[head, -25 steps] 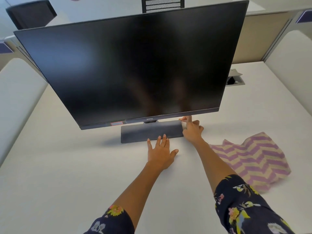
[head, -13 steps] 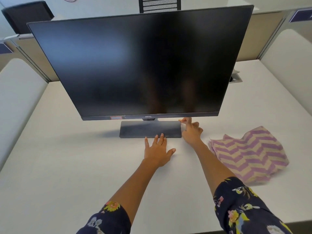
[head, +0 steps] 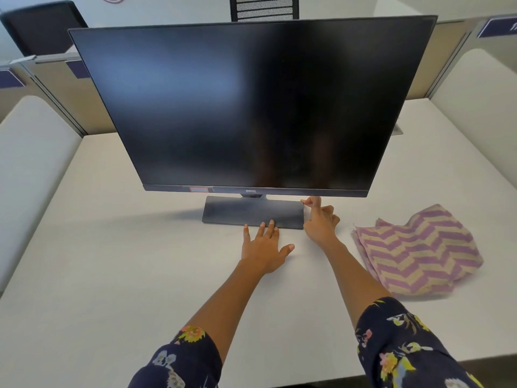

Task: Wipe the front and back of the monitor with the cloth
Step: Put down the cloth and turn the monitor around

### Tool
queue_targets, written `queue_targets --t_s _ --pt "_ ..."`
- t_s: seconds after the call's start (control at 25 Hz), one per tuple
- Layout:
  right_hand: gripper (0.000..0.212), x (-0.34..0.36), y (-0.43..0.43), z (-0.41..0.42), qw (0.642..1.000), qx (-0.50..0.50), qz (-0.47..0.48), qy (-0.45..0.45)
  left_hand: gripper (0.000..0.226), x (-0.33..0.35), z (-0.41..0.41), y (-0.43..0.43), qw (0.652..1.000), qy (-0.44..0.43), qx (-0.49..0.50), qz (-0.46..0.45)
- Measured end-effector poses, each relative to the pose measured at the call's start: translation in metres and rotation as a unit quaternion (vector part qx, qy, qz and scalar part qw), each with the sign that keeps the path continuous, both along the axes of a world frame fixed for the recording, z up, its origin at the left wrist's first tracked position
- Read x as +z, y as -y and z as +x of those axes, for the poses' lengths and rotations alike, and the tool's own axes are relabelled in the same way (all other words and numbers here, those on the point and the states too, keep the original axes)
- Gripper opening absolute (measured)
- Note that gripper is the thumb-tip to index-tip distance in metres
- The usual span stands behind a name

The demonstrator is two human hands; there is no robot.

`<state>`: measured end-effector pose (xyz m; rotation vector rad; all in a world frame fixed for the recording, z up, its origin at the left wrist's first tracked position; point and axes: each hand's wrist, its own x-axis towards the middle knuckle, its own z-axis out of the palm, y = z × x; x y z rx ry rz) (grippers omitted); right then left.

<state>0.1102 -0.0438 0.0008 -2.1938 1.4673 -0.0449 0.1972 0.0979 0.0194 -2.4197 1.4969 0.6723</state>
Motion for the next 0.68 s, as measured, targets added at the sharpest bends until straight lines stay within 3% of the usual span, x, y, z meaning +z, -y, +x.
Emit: queue_targets --t_s 0.68 --pt "0.069 -0.006 -0.053 0.006 0.997 0.04 -0.068 -0.024 0.078 0.001 0.023 -0.025 0.999 0.007 -0.041 0.008"
